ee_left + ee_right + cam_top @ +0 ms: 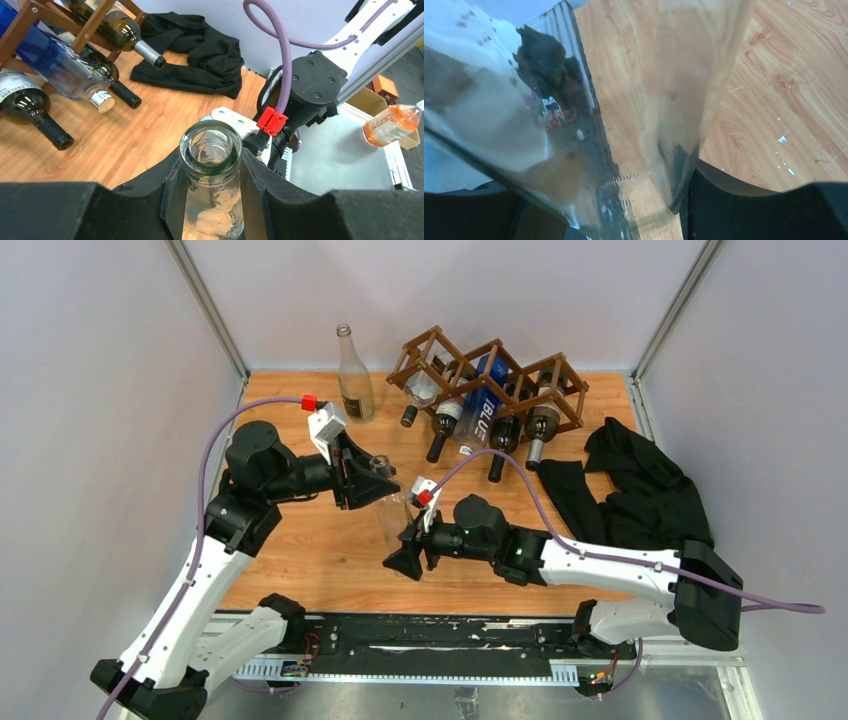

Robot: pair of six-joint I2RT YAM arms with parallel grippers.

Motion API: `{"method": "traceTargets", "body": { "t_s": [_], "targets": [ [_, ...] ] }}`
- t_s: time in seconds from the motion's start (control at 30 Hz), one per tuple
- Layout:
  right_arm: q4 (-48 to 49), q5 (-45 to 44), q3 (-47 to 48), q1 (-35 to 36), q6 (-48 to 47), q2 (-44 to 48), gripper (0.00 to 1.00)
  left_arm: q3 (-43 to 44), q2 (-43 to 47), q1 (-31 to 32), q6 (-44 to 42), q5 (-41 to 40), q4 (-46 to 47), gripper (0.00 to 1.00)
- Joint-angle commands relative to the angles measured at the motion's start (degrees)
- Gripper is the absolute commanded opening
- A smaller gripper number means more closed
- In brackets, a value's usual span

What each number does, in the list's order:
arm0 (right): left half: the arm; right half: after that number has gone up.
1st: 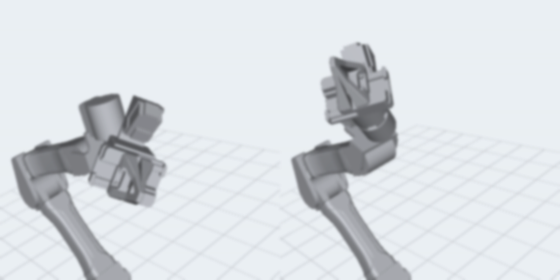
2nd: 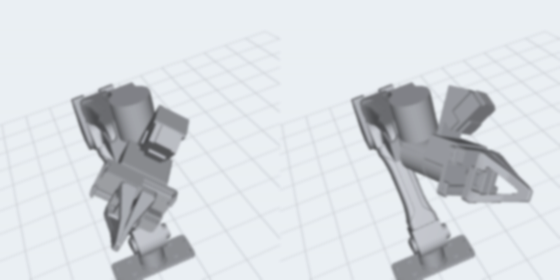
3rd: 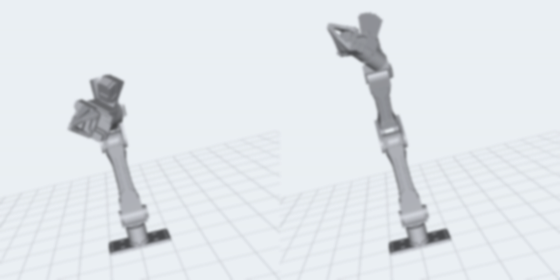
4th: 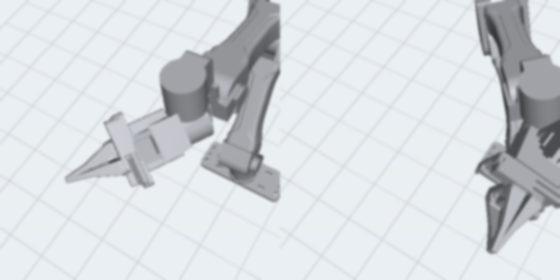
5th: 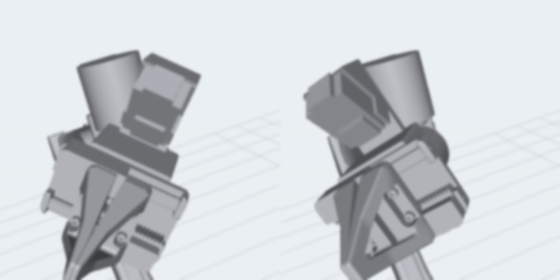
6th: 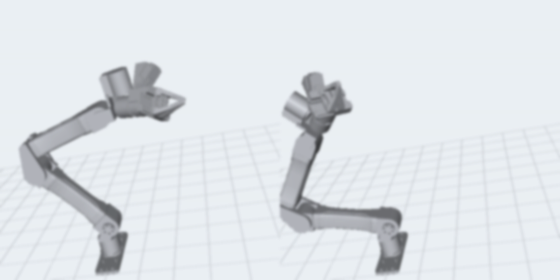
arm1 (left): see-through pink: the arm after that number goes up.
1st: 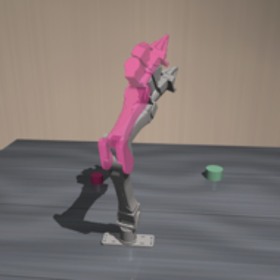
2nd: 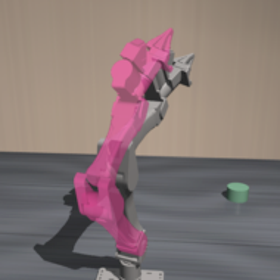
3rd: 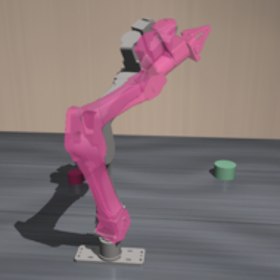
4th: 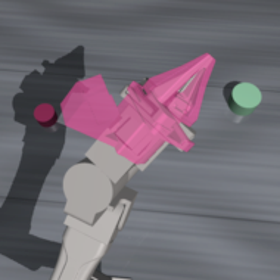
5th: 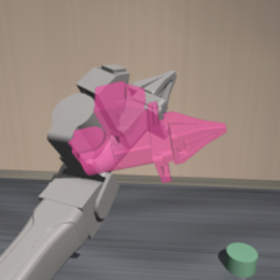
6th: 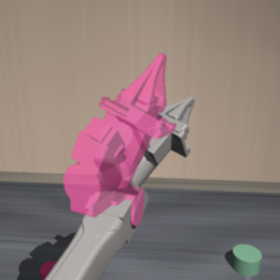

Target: Take the wine bottle off the wine rack

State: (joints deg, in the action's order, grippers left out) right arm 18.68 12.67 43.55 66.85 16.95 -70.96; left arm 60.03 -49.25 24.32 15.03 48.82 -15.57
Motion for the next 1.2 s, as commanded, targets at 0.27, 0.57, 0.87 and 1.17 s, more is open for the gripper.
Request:
{"method": "traceTargets", "body": {
  "t_s": [0.27, 0.57, 0.87, 1.17],
  "targets": [
    [-3.82, -10.90, 1.04, 1.60, 0.75, 4.37, 0.88, 3.14, -2.37, -5.33, -9.58, -6.29, -2.23, 0.00],
    [-6.80, -15.44, -2.60, 1.61, 2.79, 7.84, 0.91, 7.47, -9.07, -14.16, -17.93, -8.68, -1.54, 0.00],
    [-14.25, -27.82, -5.78, 1.53, 10.00, 16.40, 0.94, 11.76, -20.40, -23.20, -21.41, -10.41, 5.09, 0.00],
    [-37.40, -31.06, -4.56, 1.53, 20.50, 25.24, 0.96, 10.51, -28.86, -27.99, -22.59, -12.51, 16.56, 0.00]
  ]
}}
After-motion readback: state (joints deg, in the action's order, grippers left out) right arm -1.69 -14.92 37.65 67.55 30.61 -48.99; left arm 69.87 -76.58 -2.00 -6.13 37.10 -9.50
